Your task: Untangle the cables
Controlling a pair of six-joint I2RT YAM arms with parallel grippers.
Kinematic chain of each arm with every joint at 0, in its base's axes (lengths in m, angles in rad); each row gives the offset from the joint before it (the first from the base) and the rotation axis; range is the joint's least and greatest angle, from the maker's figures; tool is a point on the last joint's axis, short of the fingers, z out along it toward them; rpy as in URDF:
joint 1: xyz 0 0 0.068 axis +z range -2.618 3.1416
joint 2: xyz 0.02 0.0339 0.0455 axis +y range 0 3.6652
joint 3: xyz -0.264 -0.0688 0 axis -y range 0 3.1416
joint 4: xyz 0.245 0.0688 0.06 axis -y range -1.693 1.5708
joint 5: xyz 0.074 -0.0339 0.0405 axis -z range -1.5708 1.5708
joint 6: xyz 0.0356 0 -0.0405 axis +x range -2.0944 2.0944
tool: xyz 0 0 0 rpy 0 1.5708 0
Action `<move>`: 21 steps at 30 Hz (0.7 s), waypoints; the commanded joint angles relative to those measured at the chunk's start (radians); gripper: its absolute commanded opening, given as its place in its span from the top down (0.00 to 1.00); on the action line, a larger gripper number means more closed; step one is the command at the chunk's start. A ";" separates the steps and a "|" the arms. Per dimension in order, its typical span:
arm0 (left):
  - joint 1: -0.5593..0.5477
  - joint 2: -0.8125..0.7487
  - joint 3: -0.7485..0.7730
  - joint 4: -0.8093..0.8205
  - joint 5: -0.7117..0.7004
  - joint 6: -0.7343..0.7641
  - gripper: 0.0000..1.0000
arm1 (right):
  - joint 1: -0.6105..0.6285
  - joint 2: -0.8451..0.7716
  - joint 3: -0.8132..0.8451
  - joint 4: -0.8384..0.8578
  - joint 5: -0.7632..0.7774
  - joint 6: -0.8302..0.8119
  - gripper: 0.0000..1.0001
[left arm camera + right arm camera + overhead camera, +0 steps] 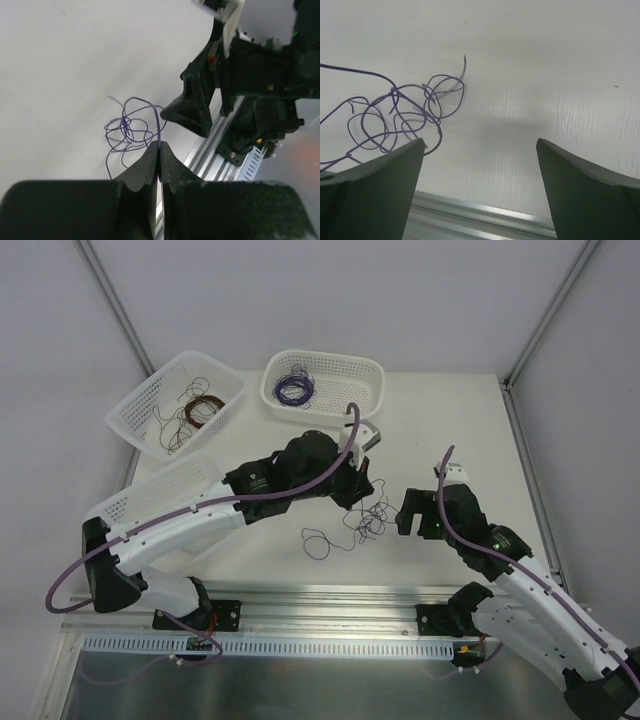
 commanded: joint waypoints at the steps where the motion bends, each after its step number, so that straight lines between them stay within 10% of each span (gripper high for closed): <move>1: 0.013 -0.074 0.112 -0.069 -0.030 0.043 1.00 | 0.003 -0.045 -0.007 0.043 -0.027 -0.033 0.00; 21: 0.065 -0.173 0.182 -0.091 -0.176 0.095 1.00 | 0.003 -0.008 0.014 0.119 -0.204 -0.081 0.04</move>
